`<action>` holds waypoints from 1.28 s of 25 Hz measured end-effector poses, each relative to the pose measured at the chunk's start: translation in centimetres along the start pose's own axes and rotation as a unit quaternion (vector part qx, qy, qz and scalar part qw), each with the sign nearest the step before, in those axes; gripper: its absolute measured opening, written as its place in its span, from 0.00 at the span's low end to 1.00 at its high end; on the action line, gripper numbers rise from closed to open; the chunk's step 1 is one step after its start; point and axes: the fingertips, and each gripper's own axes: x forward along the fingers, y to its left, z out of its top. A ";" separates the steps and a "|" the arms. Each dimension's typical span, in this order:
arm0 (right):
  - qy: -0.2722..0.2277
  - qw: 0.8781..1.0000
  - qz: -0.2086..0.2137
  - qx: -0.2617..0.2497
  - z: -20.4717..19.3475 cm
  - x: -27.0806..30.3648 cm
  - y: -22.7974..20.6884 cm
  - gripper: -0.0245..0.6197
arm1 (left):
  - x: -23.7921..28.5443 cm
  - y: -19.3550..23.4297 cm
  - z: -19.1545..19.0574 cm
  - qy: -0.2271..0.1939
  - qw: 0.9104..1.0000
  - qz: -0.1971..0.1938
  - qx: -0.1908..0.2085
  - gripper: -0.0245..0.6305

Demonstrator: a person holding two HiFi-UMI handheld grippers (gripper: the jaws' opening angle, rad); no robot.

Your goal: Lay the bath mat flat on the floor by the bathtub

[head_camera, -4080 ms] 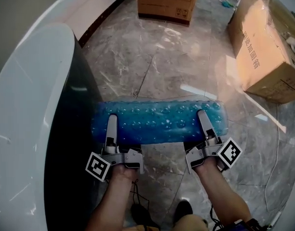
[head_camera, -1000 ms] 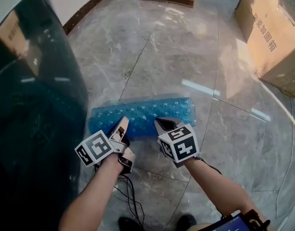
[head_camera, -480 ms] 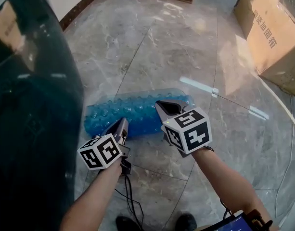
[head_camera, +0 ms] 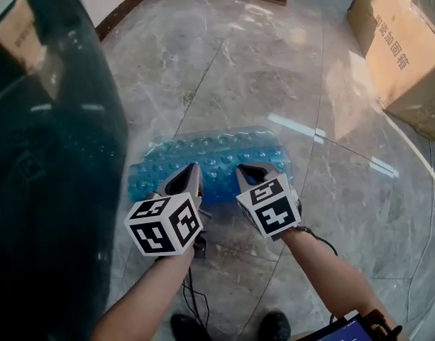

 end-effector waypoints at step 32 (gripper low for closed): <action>0.042 0.997 0.063 -0.012 -2.3 -3.4 1.9 0.05 | -5.9 -1.9 -9.5 0.108 0.977 0.063 0.175 0.03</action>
